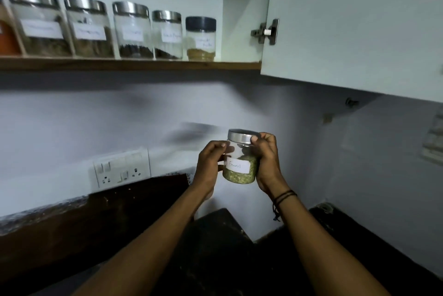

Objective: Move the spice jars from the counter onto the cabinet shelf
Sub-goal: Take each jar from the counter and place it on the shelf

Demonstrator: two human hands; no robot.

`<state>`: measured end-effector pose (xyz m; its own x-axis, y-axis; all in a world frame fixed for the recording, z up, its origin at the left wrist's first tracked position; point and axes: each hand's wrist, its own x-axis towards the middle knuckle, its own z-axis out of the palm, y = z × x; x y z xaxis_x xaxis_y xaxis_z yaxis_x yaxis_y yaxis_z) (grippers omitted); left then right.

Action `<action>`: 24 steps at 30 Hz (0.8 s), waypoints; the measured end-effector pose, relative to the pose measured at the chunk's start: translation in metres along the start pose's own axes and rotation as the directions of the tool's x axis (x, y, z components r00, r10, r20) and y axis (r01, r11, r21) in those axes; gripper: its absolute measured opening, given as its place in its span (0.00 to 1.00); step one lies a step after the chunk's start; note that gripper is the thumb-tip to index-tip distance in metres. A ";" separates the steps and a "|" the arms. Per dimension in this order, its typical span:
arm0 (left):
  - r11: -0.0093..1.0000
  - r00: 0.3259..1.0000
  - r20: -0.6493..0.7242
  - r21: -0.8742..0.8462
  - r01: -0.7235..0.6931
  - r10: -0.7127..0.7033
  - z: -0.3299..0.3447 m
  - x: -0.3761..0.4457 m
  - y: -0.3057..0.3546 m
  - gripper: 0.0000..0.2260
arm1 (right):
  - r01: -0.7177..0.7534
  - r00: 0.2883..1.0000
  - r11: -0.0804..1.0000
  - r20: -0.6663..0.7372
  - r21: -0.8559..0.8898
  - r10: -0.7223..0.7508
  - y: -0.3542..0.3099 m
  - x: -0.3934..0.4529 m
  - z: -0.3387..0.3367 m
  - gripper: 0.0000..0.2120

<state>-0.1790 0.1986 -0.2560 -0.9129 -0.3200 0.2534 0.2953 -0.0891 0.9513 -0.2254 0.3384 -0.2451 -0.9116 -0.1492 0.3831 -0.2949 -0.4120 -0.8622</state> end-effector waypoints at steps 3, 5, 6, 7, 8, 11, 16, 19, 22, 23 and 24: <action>0.996 0.999 0.020 -0.081 -0.027 0.028 0.003 0.011 0.044 0.05 | 0.018 0.999 0.997 0.030 0.071 -0.020 -0.041 0.018 0.024 0.08; 0.990 0.998 0.047 -0.137 -0.034 0.040 0.006 0.015 0.069 0.06 | 0.019 0.999 0.991 0.045 0.130 -0.025 -0.063 0.025 0.038 0.09; 0.985 0.997 0.059 -0.168 -0.034 0.045 0.008 0.017 0.081 0.10 | 0.014 0.998 0.987 0.052 0.160 -0.023 -0.072 0.029 0.044 0.10; 0.980 0.997 0.068 -0.198 -0.031 0.046 0.009 0.019 0.090 0.13 | 0.009 0.998 0.984 0.058 0.177 -0.020 -0.079 0.031 0.049 0.14; 0.974 0.996 0.073 -0.222 -0.036 0.054 0.010 0.020 0.099 0.15 | 0.004 0.998 0.983 0.062 0.183 -0.016 -0.085 0.033 0.054 0.20; 0.962 0.996 0.053 -0.269 -0.050 0.066 0.011 0.021 0.117 0.13 | -0.037 0.995 0.982 0.093 0.184 0.020 -0.097 0.035 0.065 0.30; 0.959 0.995 0.000 -0.267 -0.095 0.098 0.010 0.021 0.118 0.17 | 0.024 0.999 0.994 0.019 0.105 -0.026 -0.098 0.037 0.070 0.18; 0.959 0.993 -0.032 -0.260 -0.117 0.112 0.011 0.022 0.119 0.16 | 0.043 0.999 0.999 0.015 0.026 -0.043 -0.097 0.040 0.073 0.16; 0.960 0.985 -0.050 -0.221 -0.173 0.166 0.014 0.030 0.130 0.13 | 0.089 0.994 0.996 0.068 -0.017 -0.088 -0.103 0.047 0.073 0.13; 0.959 0.979 -0.061 -0.199 -0.203 0.195 0.016 0.034 0.137 0.12 | 0.116 0.988 0.993 0.110 -0.034 -0.112 -0.107 0.051 0.073 0.12; 0.956 0.971 -0.075 -0.173 -0.238 0.228 0.018 0.038 0.144 0.12 | 0.144 0.979 0.988 0.153 -0.062 -0.133 -0.111 0.055 0.072 0.12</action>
<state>-0.1763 0.1907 -0.1060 -0.7978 -0.4016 0.4497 0.5480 -0.1721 0.8186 -0.2221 0.3112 -0.1041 -0.8095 -0.2292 0.5406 -0.4400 -0.3729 -0.8169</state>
